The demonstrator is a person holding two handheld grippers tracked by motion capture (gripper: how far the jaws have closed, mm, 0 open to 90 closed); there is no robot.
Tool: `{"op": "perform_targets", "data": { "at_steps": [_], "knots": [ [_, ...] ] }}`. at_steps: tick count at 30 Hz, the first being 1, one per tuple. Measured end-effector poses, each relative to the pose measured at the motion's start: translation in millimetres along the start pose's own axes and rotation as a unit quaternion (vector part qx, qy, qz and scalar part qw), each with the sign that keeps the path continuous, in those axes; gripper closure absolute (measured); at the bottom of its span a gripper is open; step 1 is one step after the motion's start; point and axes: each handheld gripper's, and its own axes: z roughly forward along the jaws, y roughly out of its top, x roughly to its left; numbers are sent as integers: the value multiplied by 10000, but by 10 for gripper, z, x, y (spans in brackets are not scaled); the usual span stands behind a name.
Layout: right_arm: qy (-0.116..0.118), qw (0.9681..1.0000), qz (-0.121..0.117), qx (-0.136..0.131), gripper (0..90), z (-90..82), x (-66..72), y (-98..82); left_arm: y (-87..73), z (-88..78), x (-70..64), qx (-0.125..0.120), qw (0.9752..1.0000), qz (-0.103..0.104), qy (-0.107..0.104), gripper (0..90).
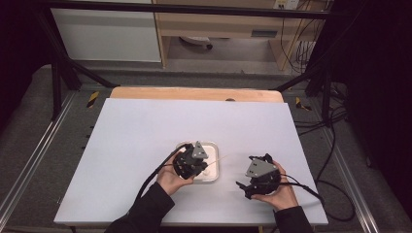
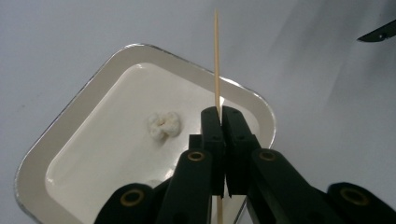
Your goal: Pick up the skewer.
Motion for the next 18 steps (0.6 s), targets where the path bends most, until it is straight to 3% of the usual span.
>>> {"op": "perform_targets", "data": {
  "at_steps": [9, 10, 18],
  "knots": [
    [-83, 9987, -505, 60, 188, -8, 48, -2, 155, 117, -149, 178, 9995, 232, -131, 885],
    [-81, 9977, -671, 104, 217, -1, 63, -9, 179, 136, -176, 197, 9993, 265, -153, 885],
    [-63, 9929, -1185, 116, 315, 11, 100, -25, 315, 243, -347, 265, 9979, 514, -294, 885]
  ]
}}
